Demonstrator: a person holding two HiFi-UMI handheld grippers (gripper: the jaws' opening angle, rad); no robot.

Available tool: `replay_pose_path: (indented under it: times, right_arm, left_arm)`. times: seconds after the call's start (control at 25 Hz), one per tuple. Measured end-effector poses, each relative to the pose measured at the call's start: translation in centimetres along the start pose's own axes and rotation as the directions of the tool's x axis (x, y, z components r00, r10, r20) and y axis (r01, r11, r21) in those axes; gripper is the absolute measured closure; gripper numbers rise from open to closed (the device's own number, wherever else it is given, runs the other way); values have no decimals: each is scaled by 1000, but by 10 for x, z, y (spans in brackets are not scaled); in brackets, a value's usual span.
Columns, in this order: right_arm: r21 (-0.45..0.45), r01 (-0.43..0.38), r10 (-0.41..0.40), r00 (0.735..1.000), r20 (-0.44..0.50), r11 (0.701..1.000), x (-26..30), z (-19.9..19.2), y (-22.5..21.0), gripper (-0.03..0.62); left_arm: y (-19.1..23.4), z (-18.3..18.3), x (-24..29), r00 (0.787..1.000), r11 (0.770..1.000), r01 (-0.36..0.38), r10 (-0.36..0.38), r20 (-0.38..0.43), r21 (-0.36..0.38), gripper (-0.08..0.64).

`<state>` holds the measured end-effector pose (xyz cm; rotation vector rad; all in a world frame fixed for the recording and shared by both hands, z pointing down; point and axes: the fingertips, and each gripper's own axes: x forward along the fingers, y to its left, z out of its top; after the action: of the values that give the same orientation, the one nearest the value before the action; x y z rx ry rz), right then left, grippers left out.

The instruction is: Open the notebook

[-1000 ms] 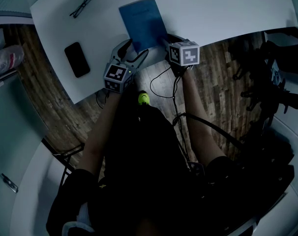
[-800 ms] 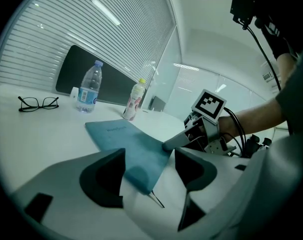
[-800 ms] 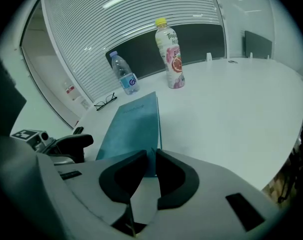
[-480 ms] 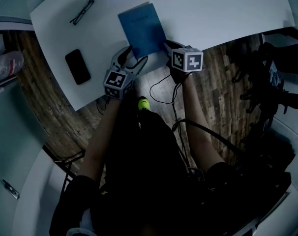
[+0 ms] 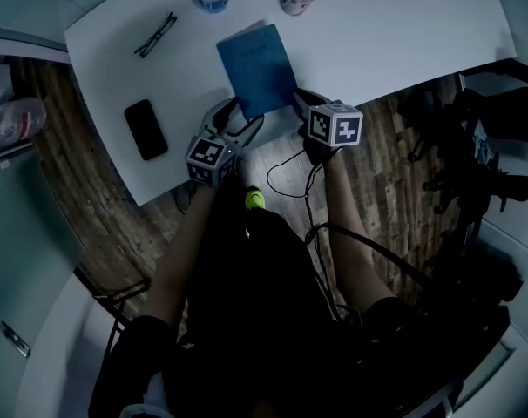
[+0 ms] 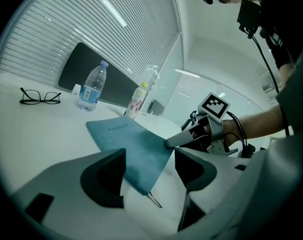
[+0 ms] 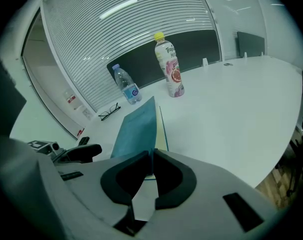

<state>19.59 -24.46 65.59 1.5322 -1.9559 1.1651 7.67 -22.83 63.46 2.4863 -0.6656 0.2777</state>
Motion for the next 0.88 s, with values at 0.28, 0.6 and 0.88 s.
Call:
replay_pose_path:
  times: [0.28, 0.6, 0.88]
  right_arm:
    - [4, -21, 21, 999, 45, 1000, -10, 8, 15, 540]
    - [-5, -40, 41, 996, 81, 999, -22, 17, 32, 541]
    - [-11, -78, 78, 992, 103, 997, -30, 23, 52, 543]
  left_arm:
    - [6, 6, -9, 999, 998, 25, -22, 46, -57, 256]
    - [9, 9, -12, 998, 996, 37, -32, 57, -84, 256]
    - [12, 11, -16, 996, 993, 55, -46, 77, -108, 256]
